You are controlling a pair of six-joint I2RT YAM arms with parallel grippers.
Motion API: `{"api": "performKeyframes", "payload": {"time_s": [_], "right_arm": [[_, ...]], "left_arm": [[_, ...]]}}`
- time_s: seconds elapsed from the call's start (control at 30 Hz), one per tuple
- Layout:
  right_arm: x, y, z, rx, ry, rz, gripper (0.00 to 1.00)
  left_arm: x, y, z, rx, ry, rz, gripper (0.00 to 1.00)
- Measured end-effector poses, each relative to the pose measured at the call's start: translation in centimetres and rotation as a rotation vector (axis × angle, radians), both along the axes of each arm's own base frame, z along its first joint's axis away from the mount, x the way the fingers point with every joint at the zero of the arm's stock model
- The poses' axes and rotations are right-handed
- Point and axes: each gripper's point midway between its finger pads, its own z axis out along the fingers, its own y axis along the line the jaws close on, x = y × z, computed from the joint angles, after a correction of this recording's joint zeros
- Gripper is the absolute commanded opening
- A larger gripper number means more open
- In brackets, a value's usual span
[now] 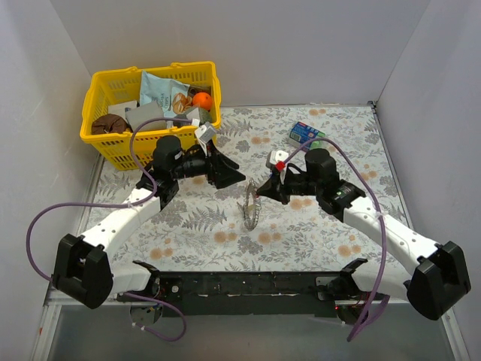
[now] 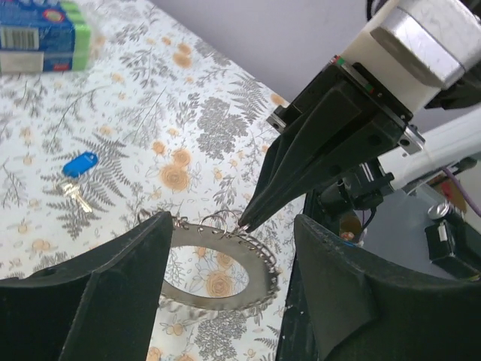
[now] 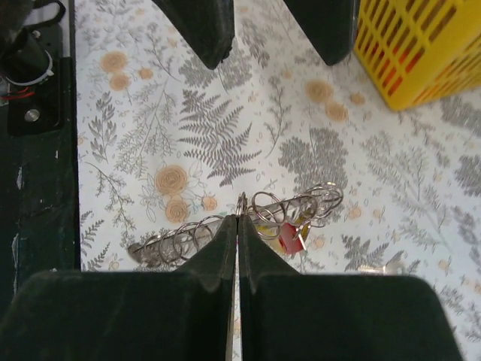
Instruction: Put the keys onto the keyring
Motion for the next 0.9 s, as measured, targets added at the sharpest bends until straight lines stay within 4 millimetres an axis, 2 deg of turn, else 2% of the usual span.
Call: {"api": "performKeyframes", "payload": {"time_s": [0.17, 0.37, 0.57, 0.73, 0.9], "right_arm": [[-1.3, 0.4, 3.0, 0.108, -0.115, 0.082, 0.01], [-3.0, 1.2, 5.1, 0.192, -0.160, 0.205, 0.01], [-4.1, 1.4, 6.1, 0.238, -0.175, 0.288, 0.01], [-4.3, 1.3, 6.4, 0.248, -0.177, 0.303, 0.01], [-4.2, 1.2, 6.4, 0.250, -0.161, 0.295, 0.01]], "left_arm": [[-2.0, -0.1, 2.3, -0.055, -0.113, -0.099, 0.62], [-3.8, -0.2, 2.4, -0.065, -0.134, -0.205, 0.61], [-4.7, 0.0, 2.4, -0.067, -0.174, -0.256, 0.57], [-5.4, 0.2, 3.3, -0.078, -0.227, -0.275, 0.52], [-5.8, 0.3, 3.2, -0.081, -0.230, -0.287, 0.52]]}}
